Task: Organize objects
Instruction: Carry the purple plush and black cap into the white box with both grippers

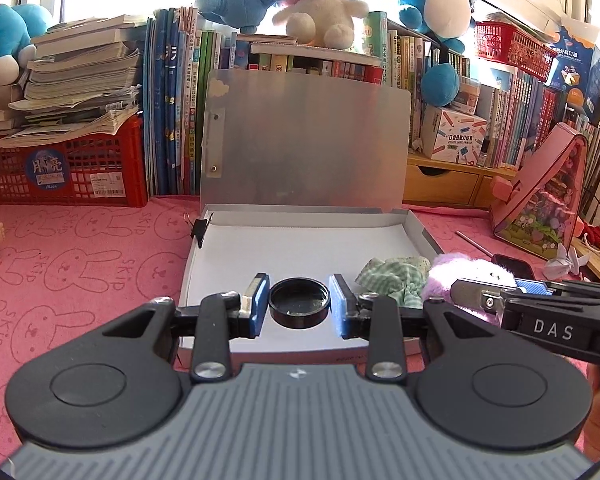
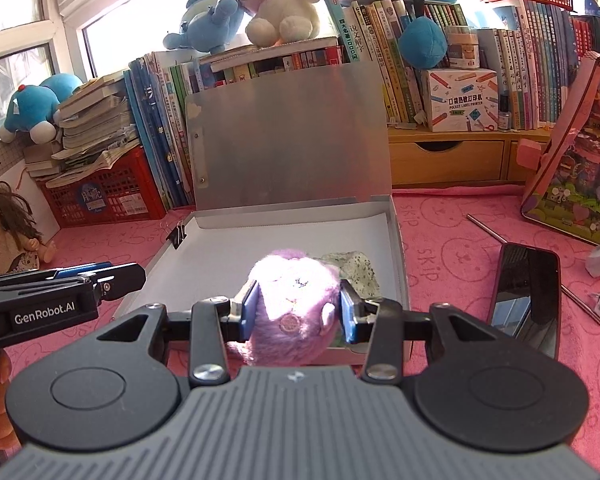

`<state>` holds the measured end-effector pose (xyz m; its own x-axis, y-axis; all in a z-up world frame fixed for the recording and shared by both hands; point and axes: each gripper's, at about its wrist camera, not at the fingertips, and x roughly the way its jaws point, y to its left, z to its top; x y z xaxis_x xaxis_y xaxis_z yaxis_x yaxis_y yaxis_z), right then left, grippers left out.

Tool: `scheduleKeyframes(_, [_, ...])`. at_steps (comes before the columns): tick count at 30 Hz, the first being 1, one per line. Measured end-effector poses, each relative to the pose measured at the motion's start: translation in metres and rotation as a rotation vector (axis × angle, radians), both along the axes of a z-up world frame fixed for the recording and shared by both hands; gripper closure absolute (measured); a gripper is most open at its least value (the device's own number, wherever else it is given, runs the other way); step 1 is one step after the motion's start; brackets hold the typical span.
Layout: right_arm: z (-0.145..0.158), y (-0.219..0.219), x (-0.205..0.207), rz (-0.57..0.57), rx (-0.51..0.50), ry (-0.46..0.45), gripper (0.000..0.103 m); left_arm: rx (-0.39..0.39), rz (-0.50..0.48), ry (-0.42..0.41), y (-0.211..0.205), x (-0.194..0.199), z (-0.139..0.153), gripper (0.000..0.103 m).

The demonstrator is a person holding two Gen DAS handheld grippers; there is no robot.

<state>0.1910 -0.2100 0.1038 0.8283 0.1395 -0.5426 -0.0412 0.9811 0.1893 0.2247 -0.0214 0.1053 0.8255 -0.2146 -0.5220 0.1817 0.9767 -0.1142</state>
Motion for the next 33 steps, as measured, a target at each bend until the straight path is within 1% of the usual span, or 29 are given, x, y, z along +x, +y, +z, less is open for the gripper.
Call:
scheduleKeyframes(4, [0.001,-0.006,0.023,-0.012,0.015,0.011,0.058,-0.040,-0.004,-0.003,0.001,0.028,0.000,0.065])
scheduleKeyframes(10, [-0.005,-0.009,0.061,-0.024,0.046,0.037,0.058,-0.033,0.026,0.013,-0.005,0.071,-0.012,0.065])
scheduleKeyframes(14, [-0.009,-0.012,0.086,-0.045,0.075,0.055,0.058,-0.050,0.037,0.036,-0.006,0.099,-0.021,0.065])
scheduleKeyframes(20, [-0.023,-0.019,0.117,-0.092,0.112,0.072,0.058,-0.006,0.074,0.063,-0.009,0.131,-0.037,0.065])
scheduleKeyframes(23, [-0.029,-0.021,0.126,-0.119,0.105,0.084,0.058,0.002,0.077,0.078,-0.010,0.144,-0.046,0.065])
scheduleKeyframes(28, [-0.038,-0.027,0.138,-0.143,0.136,0.098,0.058,-0.030,0.081,0.120,-0.005,0.162,-0.056,0.065])
scheduleKeyframes(33, [-0.050,-0.030,0.139,-0.188,0.153,0.074,0.058,0.001,0.081,0.126,-0.006,0.168,-0.065,0.065])
